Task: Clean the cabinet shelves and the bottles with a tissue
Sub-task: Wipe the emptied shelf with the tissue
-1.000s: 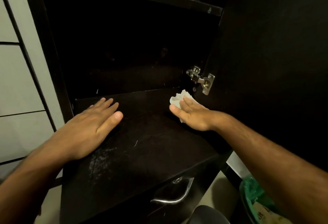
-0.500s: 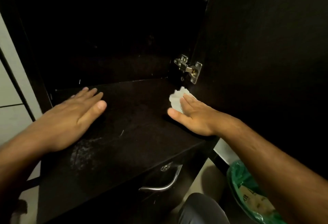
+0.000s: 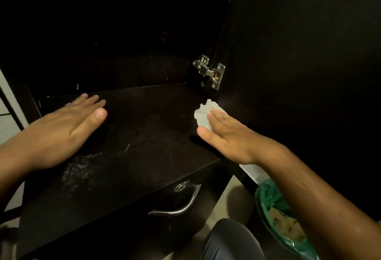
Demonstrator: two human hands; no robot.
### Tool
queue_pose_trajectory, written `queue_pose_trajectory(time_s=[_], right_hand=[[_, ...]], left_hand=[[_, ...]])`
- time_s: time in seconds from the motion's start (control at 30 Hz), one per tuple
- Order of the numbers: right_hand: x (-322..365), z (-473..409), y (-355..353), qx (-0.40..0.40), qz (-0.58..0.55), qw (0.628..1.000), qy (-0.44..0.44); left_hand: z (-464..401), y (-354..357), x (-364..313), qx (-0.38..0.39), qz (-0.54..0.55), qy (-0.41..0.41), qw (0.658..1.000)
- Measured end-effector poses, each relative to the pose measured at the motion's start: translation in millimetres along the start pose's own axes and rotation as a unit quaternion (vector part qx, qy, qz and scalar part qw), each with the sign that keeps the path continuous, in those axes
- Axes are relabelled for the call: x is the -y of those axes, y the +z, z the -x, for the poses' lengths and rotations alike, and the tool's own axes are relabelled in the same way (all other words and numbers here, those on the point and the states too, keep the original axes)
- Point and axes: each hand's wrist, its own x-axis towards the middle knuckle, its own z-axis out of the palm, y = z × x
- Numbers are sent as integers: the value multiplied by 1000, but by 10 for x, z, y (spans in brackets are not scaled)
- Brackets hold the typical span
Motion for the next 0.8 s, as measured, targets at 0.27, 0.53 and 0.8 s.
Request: queue_pose_trajectory(time_s=[0.27, 0.53, 0.8], right_hand=[[-203, 515, 166, 13, 43, 999, -21], [200, -200, 64, -3, 14, 999, -47], [181, 378, 112, 48, 6, 995, -90]], left_hand=[[3, -63, -99, 47, -16, -25, 998], [54, -93, -171, 40, -16, -35, 998], [56, -84, -172, 34, -32, -27, 999]])
